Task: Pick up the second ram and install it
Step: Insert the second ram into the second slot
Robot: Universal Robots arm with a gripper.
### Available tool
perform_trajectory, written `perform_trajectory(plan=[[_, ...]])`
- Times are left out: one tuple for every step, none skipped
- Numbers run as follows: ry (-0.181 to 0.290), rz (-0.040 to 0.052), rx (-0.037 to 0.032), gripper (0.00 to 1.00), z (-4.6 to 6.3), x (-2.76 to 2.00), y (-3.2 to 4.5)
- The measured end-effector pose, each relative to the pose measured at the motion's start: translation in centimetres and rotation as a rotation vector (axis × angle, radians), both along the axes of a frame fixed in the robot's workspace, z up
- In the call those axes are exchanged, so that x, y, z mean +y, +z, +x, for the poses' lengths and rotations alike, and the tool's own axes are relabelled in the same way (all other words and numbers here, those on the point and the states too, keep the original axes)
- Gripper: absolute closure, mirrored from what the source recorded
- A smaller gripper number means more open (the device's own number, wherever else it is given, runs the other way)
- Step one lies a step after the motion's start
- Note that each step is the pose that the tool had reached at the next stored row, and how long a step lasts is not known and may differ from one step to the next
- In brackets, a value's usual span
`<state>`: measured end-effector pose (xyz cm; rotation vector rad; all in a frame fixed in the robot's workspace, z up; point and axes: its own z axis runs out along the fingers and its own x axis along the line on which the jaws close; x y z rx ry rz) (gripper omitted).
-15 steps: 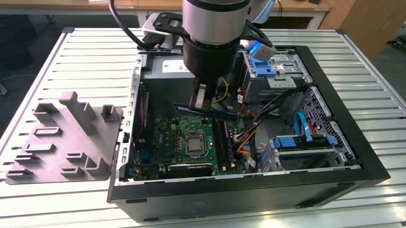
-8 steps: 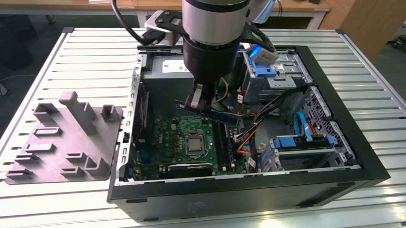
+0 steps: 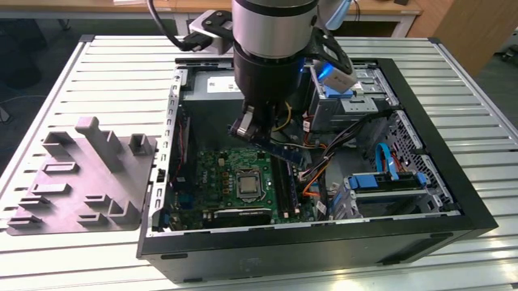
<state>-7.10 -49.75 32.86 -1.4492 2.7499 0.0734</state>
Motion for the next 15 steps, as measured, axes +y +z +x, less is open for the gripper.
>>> perform_trajectory(plan=[[-0.018, 0.0001, 0.0, 0.88, 0.0, 0.0, -0.01], [-0.036, 0.0001, 0.0, 0.88, 0.0, 0.0, -0.03], [-0.054, 0.0001, 0.0, 0.88, 0.0, 0.0, -0.04], [-0.072, 0.0002, 0.0, 0.88, 0.0, 0.0, -0.05], [-0.09, 0.0002, -0.0001, 0.88, 0.0, 0.0, -0.07], [-0.109, 0.0001, 0.0, 0.88, 0.0, 0.0, -0.08], [-0.127, 0.0001, 0.0, 0.88, 0.0, 0.0, -0.1], [-0.145, 0.0001, 0.0, 0.88, 0.0, 0.0, -0.12], [-0.163, 0.0001, 0.0, 0.88, 0.0, 0.0, -0.13], [-0.181, 0.0001, -0.0001, 0.88, 0.0, 0.0, -0.15], [-0.199, 0.0001, 0.0, 0.88, 0.0, 0.0, -0.16], [-0.217, 0.0001, -0.0001, 0.88, 0.0, 0.0, -0.18], [-0.235, 0.0001, 0.0, 0.88, 0.0, 0.0, -0.19], [-0.253, 0.0, 0.0, 0.88, 0.0, 0.0, -0.2], [-0.273, 0.0001, 0.0, 0.88, 0.0, 0.0, -0.22]])
